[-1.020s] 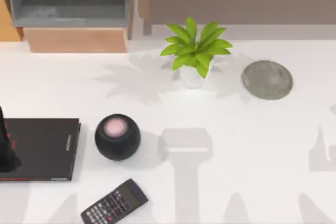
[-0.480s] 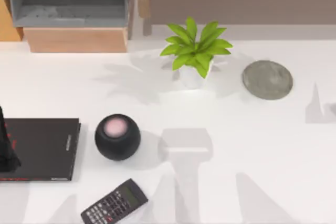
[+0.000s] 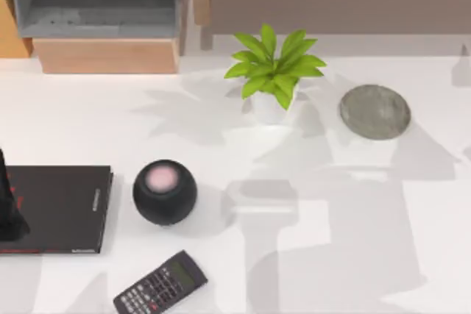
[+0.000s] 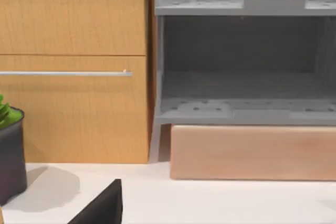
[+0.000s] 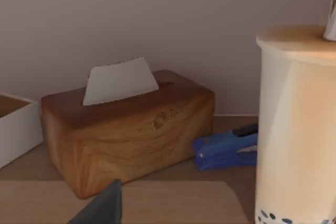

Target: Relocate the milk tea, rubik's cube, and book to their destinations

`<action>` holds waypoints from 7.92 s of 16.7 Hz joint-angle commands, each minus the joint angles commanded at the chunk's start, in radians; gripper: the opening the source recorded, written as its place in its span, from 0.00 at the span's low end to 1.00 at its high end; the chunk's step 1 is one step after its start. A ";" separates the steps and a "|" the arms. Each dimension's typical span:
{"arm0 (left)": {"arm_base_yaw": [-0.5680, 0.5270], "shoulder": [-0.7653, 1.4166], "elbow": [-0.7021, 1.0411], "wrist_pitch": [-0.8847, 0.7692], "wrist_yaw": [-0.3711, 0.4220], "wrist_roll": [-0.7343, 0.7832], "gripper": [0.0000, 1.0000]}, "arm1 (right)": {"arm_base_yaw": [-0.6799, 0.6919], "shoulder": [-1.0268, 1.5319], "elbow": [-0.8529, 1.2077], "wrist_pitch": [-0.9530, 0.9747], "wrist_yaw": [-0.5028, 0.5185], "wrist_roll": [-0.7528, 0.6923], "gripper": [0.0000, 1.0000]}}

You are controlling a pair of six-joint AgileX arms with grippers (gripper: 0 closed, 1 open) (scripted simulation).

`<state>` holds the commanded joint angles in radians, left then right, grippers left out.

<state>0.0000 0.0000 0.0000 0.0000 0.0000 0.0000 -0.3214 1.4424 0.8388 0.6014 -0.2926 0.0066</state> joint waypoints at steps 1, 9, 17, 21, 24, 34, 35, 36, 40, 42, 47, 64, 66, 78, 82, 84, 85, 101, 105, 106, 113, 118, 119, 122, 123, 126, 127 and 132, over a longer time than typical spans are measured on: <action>0.000 0.000 0.000 0.000 0.000 0.000 1.00 | -0.019 0.088 0.049 0.035 -0.017 0.000 1.00; 0.000 0.000 0.000 0.000 0.000 0.000 1.00 | -0.095 0.421 0.254 0.184 -0.087 0.003 1.00; 0.000 0.000 0.000 0.000 0.000 0.000 1.00 | -0.070 0.461 0.313 0.164 -0.062 0.002 1.00; 0.000 0.000 0.000 0.000 0.000 0.000 1.00 | -0.030 0.561 0.459 0.117 -0.023 0.001 1.00; 0.000 0.000 0.000 0.000 0.000 0.000 1.00 | -0.019 0.632 0.566 0.081 -0.013 0.000 1.00; 0.000 0.000 0.000 0.000 0.000 0.000 1.00 | -0.031 0.674 0.630 0.059 -0.020 0.000 0.77; 0.000 0.000 0.000 0.000 0.000 0.000 1.00 | -0.031 0.674 0.630 0.059 -0.020 0.000 0.70; 0.000 0.000 0.000 0.000 0.000 0.000 1.00 | -0.031 0.674 0.630 0.059 -0.020 0.000 0.62; 0.000 0.000 0.000 0.000 0.000 0.000 1.00 | -0.031 0.674 0.630 0.059 -0.020 0.000 0.32; 0.000 0.000 0.000 0.000 0.000 0.000 1.00 | -0.031 0.674 0.630 0.059 -0.020 0.000 0.17; 0.000 0.000 0.000 0.000 0.000 0.000 1.00 | -0.031 0.674 0.630 0.059 -0.020 0.000 0.00; 0.000 0.000 0.000 0.000 0.000 0.000 1.00 | -0.078 0.435 0.323 0.129 -0.080 0.006 0.00; 0.000 0.000 0.000 0.000 0.000 0.000 1.00 | -0.092 0.404 0.283 0.140 -0.087 0.004 0.00; 0.000 0.000 0.000 0.000 0.000 0.000 1.00 | 0.154 0.338 0.142 0.338 0.157 -0.012 0.00; 0.000 0.000 0.000 0.000 0.000 0.000 1.00 | 0.390 0.347 0.023 0.505 0.391 -0.018 0.00; 0.000 0.000 0.000 0.000 0.000 0.000 1.00 | 0.502 0.388 -0.032 0.574 0.505 -0.016 0.00; 0.000 0.000 0.000 0.000 0.000 0.000 1.00 | 0.553 0.416 -0.057 0.604 0.556 -0.014 0.00; 0.000 0.000 0.000 0.000 0.000 0.000 1.00 | 0.710 0.613 -0.135 0.755 0.718 -0.002 0.00; 0.000 0.000 0.000 0.000 0.000 0.000 1.00 | 0.711 0.660 -0.138 0.809 0.720 -0.002 0.00; 0.000 0.000 0.000 0.000 0.000 0.000 1.00 | 0.711 0.667 -0.139 0.814 0.720 -0.003 0.00; 0.000 0.000 0.000 0.000 0.000 0.000 1.00 | 0.711 0.667 -0.139 0.814 0.720 -0.003 0.30; 0.000 0.000 0.000 0.000 0.000 0.000 1.00 | 0.711 0.667 -0.139 0.814 0.720 -0.003 0.68; 0.000 0.000 0.000 0.000 0.000 0.000 1.00 | 0.711 0.667 -0.139 0.814 0.720 -0.003 0.75; 0.000 0.000 0.000 0.000 0.000 0.000 1.00 | 0.711 0.667 -0.139 0.814 0.720 -0.003 0.98; 0.000 0.000 0.000 0.000 0.000 0.000 1.00 | 0.711 0.667 -0.139 0.814 0.720 -0.003 1.00; 0.000 0.000 0.000 0.000 0.000 0.000 1.00 | 0.711 0.667 -0.139 0.814 0.720 -0.003 1.00; 0.000 0.000 0.000 0.000 0.000 0.000 1.00 | 0.711 0.667 -0.139 0.814 0.720 -0.003 1.00; 0.000 0.000 0.000 0.000 0.000 0.000 1.00 | 0.710 0.664 -0.142 0.817 0.722 -0.002 1.00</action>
<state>0.0000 0.0000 0.0000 0.0000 0.0000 0.0000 0.3890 2.1063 0.6972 1.4183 0.4294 0.0043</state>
